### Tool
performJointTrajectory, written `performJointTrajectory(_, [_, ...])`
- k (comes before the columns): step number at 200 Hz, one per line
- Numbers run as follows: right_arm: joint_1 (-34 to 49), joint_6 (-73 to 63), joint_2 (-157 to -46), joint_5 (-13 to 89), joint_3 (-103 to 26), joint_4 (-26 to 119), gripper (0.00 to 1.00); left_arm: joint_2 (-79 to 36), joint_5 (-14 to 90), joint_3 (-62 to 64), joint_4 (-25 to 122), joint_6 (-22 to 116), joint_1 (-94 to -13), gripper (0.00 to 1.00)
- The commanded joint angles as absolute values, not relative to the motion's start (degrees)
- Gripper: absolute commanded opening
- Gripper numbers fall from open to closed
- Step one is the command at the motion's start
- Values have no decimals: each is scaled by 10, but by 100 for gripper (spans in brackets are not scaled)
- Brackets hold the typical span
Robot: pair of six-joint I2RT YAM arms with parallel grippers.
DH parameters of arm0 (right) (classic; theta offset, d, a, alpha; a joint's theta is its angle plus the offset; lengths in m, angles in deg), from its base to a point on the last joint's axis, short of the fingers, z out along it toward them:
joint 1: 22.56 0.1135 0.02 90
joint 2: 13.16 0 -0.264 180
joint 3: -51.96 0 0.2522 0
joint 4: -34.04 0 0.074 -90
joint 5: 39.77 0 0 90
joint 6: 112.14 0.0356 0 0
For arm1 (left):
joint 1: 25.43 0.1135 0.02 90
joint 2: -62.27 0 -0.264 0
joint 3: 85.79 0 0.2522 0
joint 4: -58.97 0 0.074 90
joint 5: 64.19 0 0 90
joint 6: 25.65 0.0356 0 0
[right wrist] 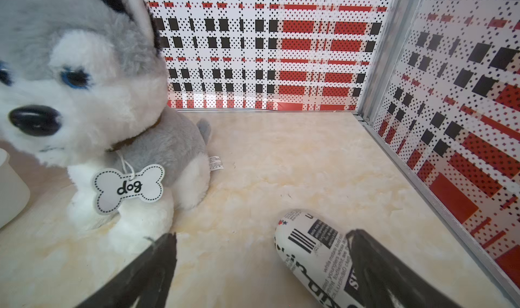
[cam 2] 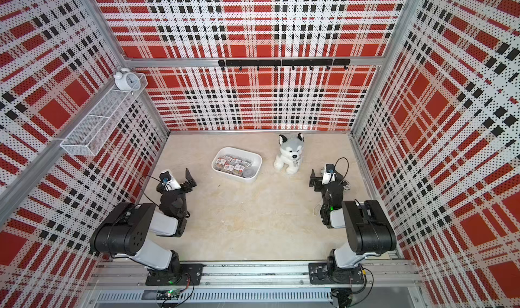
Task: Take the paper clips out of the storage box
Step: Move the storage box to the center of the board.
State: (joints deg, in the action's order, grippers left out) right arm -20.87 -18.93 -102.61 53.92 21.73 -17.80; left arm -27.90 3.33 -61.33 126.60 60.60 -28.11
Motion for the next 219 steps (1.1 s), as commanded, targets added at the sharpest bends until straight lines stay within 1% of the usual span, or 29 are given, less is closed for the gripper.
performJointTrajectory(1, [-212,-190,-1032,542,211,-173,100,-281,38,-607,1270,610,-281,98])
performJointTrajectory(219, [-215,-187,-1031,535,209,-170,100,-282,44,-604,1264,608,-277,98])
